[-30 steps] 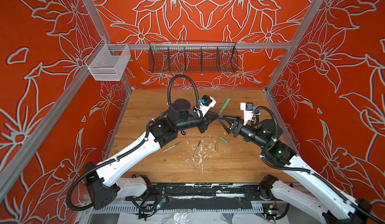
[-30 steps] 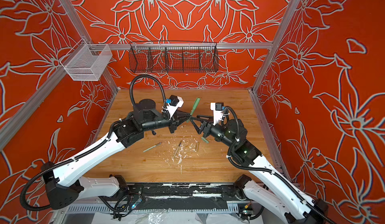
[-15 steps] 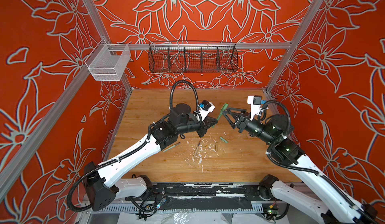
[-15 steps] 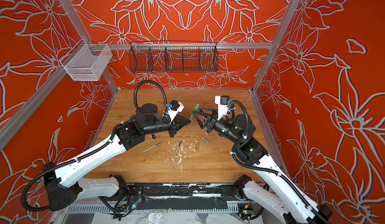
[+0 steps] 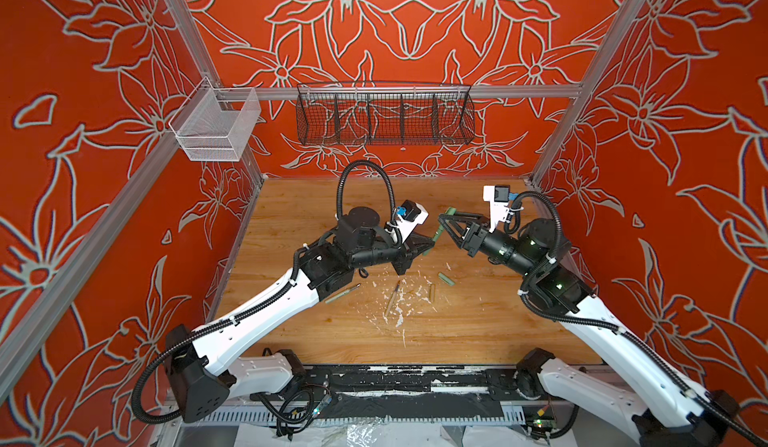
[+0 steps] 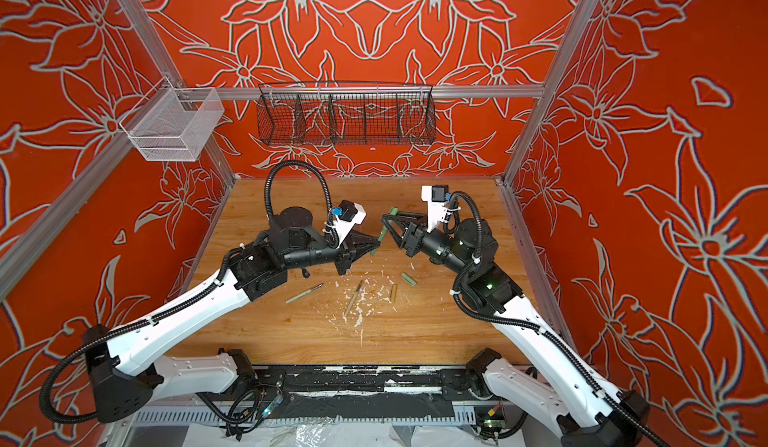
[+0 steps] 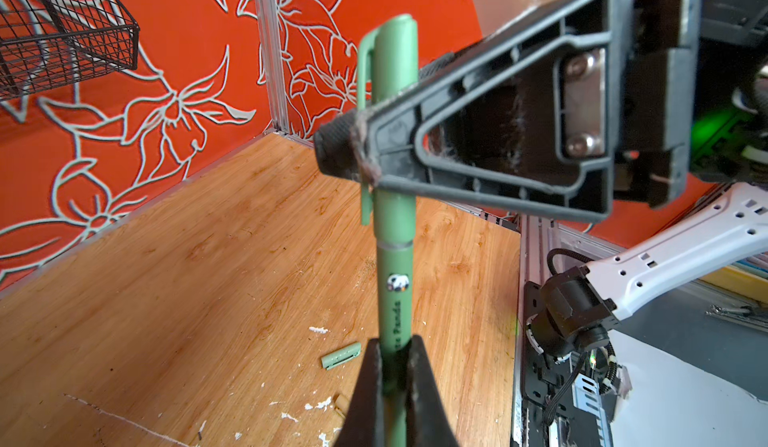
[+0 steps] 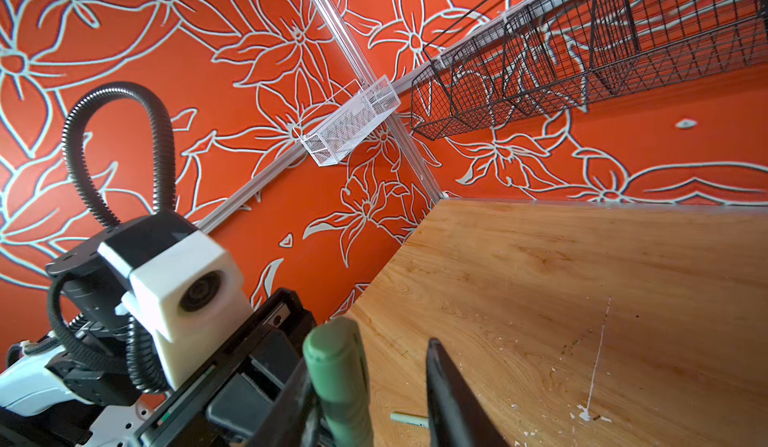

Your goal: Insert the pens into the pen caps

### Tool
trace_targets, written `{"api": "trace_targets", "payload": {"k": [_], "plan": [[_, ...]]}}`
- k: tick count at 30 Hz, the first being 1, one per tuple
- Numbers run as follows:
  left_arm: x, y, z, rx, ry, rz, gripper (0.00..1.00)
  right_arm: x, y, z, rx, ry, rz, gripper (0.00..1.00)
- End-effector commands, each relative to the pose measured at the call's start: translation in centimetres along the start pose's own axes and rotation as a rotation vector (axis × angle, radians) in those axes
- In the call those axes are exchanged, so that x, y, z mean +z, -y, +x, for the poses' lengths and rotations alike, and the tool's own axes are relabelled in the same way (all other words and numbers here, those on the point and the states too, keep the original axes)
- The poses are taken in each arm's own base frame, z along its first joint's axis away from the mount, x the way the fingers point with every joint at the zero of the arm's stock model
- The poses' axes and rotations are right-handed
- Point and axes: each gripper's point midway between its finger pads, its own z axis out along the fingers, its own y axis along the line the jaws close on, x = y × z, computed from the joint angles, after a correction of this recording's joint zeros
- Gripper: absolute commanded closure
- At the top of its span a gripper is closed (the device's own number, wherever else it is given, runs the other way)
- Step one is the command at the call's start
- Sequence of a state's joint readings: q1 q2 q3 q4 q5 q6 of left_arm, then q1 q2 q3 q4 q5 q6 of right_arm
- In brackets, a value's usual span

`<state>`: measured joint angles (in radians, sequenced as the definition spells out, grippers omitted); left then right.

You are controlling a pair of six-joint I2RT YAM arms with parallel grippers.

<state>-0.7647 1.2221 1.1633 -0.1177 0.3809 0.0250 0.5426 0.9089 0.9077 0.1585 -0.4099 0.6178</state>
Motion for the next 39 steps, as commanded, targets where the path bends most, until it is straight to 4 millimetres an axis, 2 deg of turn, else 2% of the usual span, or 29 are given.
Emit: {"api": "trace_targets", "payload": {"k": [1,12,16,21,25,33,39], "plan": [[-0.1,0.3,-0.8,0.013,0.026,0.018,1.00,-0.4,-1.6,-2.1,-0.013,0.057,-0.046,0.62],[1.1,-0.3,0.1,-0.001,-0.011,0.007,1.00,-0.3,-1.3,-2.0,-0.006,0.054,-0.040,0.84],[1.1,-0.7,-0.3,0.006,-0.007,-0.012,1.00,0.1,-0.7,-1.2,0.016,0.028,-0.035,1.00],[0.7,-0.5,-2.3,0.045,0.043,-0.013,1.00,0.6,-0.3,0.2,0.056,-0.018,-0.050,1.00],[1.1,-0.8,-3.4,0.069,0.043,-0.028,1.00,0.8,0.1,1.6,0.100,-0.055,-0.060,1.00],[0.9,-1.3,-5.9,0.112,0.089,-0.060,1.00,0.7,1.7,5.6,0.163,-0.160,-0.038,1.00],[1.1,-1.6,-6.9,0.123,0.099,-0.061,1.00,0.5,2.3,8.1,0.175,-0.237,-0.019,1.00]]}}
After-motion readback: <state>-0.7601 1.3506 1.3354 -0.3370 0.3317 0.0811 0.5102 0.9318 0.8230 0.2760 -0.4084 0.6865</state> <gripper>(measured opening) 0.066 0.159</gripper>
